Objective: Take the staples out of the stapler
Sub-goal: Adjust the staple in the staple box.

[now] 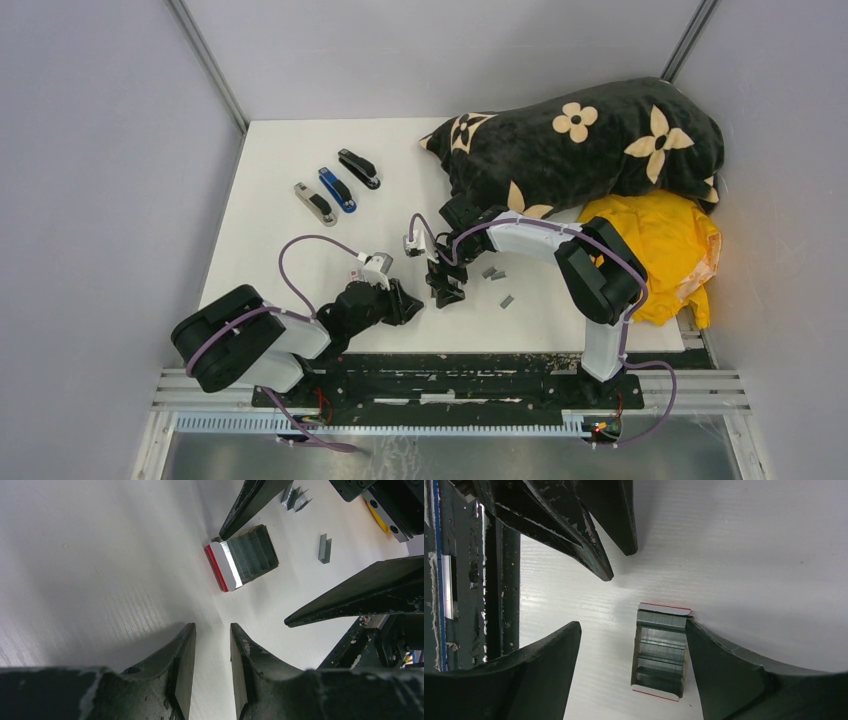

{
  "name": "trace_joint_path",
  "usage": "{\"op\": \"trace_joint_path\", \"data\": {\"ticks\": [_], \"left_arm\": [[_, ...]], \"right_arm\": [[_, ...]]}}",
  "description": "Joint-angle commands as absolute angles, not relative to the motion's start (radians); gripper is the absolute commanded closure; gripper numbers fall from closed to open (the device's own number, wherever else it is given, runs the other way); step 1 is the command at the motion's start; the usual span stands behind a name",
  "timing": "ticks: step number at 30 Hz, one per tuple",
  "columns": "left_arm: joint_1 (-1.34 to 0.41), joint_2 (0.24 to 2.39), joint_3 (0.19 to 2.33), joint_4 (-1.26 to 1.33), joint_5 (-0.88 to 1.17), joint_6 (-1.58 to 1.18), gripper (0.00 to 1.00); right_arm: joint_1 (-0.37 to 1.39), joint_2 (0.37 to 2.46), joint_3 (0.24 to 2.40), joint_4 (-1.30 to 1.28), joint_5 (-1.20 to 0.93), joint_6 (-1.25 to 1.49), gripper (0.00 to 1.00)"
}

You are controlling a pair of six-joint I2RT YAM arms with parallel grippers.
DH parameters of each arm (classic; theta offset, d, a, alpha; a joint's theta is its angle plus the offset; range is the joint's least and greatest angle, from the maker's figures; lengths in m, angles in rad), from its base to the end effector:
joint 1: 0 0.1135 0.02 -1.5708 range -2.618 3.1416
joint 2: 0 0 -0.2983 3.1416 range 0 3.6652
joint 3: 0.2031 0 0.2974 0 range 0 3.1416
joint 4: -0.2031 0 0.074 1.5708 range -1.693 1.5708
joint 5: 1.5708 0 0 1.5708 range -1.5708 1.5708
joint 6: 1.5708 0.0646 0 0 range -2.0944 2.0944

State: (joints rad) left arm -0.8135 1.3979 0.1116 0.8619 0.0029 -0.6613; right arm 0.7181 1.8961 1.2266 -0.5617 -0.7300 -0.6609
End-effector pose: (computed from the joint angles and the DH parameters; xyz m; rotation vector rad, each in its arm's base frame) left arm 0.1608 -0.1704 0.0875 0.1635 2.1185 -0.9245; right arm 0.2892 0.3099 0.1473 -1.8187 1.9331 1.0246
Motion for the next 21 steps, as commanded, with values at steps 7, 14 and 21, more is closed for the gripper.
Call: {"op": "trace_joint_path", "data": {"ticks": [7,14,21], "left_arm": [[-0.811,1.400,0.135,0.894,0.002,-0.687,0.61],[-0.811,1.398,0.133,0.893,0.000,-0.689,0.61],[-0.811,1.395,0.133,0.893,-0.002,-0.689,0.61]], "right_arm": [[0.716,1.846,1.270,-0.594,-0.785,-0.699,0.20],[0.713,1.832,1.270,-0.616,-0.796,-0.714,0.23],[0.711,1.830,1.269,-0.640,-0.805,-0.743,0.27]]}}
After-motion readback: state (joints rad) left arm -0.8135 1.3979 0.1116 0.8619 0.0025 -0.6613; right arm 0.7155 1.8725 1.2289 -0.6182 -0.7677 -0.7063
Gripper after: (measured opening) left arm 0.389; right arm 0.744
